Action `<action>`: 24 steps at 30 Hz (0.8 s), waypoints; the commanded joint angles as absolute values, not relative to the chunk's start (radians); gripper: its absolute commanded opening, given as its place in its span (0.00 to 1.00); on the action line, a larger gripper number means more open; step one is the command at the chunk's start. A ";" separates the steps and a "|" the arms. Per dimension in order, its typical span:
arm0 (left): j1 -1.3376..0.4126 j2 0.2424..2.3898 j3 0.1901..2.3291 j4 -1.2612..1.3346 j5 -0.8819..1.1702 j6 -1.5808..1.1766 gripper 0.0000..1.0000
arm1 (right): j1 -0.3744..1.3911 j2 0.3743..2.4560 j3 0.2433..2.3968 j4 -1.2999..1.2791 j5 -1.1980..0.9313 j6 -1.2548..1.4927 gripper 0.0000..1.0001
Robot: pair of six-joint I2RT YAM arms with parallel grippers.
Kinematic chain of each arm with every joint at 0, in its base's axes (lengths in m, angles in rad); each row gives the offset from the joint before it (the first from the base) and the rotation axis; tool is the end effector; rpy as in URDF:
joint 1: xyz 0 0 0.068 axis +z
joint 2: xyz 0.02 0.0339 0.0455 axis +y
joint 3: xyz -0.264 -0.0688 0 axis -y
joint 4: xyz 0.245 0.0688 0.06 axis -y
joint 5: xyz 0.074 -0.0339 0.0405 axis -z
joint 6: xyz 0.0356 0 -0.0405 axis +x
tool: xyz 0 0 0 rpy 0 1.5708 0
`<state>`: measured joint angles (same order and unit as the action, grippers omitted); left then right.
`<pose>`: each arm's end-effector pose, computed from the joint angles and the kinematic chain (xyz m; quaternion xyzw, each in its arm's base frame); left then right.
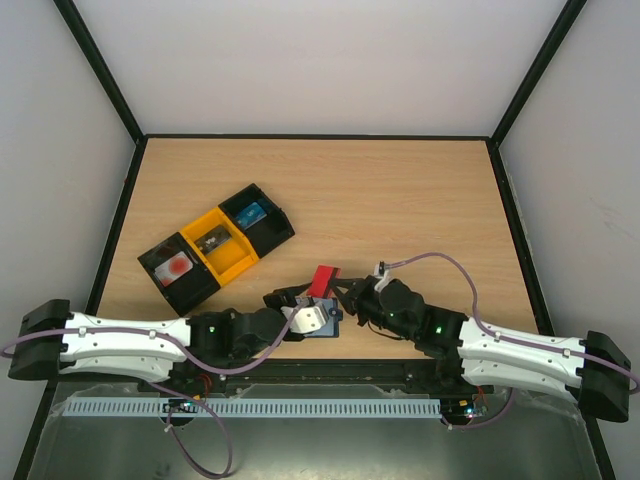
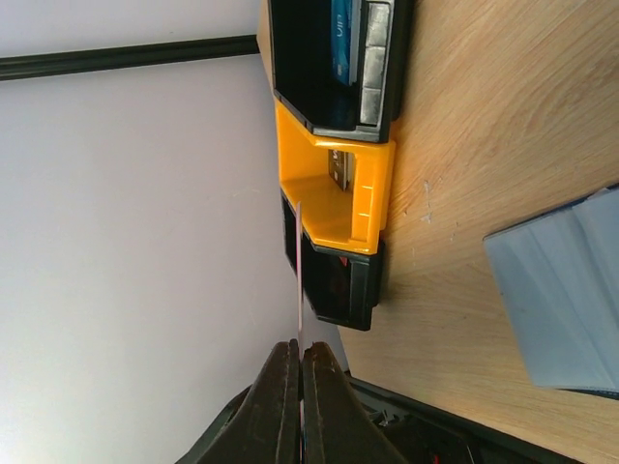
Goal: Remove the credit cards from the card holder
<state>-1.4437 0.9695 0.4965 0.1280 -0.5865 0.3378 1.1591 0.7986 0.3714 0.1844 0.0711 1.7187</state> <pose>0.0466 -0.2094 0.2379 0.5043 0.6217 -0.0880 0.5928 0.0783 0.1731 0.2294 0.2384 0.7504 0.6069 0.1087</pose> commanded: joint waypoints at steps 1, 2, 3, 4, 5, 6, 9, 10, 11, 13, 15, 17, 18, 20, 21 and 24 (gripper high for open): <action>-1.457 0.988 0.525 0.139 -0.622 0.377 0.55 | 1.158 0.781 0.344 0.231 0.055 1.751 0.02; -1.456 0.993 0.526 0.138 -0.624 0.379 0.55 | 1.157 0.780 0.342 0.233 0.053 1.752 0.02; -1.456 0.999 0.528 0.139 -0.625 0.384 0.55 | 1.157 0.779 0.340 0.238 0.052 1.753 0.02; -1.456 1.005 0.529 0.140 -0.626 0.390 0.54 | 1.158 0.778 0.338 0.239 0.051 1.755 0.02; -1.456 1.014 0.531 0.140 -0.628 0.393 0.54 | 1.158 0.777 0.339 0.239 0.051 1.756 0.02; -1.457 1.022 0.533 0.138 -0.632 0.396 0.53 | 1.158 0.775 0.338 0.239 0.051 1.757 0.02; -1.459 1.045 0.539 0.138 -0.646 0.402 0.48 | 1.157 0.770 0.336 0.241 0.053 1.761 0.02; -1.458 1.048 0.539 0.140 -0.649 0.405 0.45 | 1.157 0.768 0.334 0.238 0.054 1.762 0.02; -1.458 1.049 0.538 0.143 -0.652 0.408 0.43 | 1.157 0.766 0.333 0.240 0.054 1.763 0.02; -1.458 1.054 0.538 0.153 -0.654 0.415 0.39 | 1.157 0.768 0.330 0.250 0.051 1.759 0.02; -1.458 1.055 0.534 0.160 -0.658 0.419 0.33 | 1.157 0.774 0.330 0.252 0.040 1.753 0.02; -1.459 1.052 0.532 0.167 -0.672 0.416 0.25 | 1.158 0.777 0.330 0.253 0.030 1.745 0.02; -1.458 1.048 0.531 0.169 -0.678 0.414 0.20 | 1.157 0.778 0.330 0.250 0.027 1.743 0.02; -1.459 1.041 0.526 0.169 -0.685 0.409 0.08 | 1.157 0.775 0.326 0.246 0.026 1.743 0.02; -1.458 1.035 0.526 0.170 -0.689 0.405 0.04 | 1.157 0.773 0.323 0.244 0.026 1.743 0.02; -1.456 1.014 0.522 0.157 -0.682 0.385 0.03 | 1.158 0.757 0.304 0.243 0.039 1.737 0.02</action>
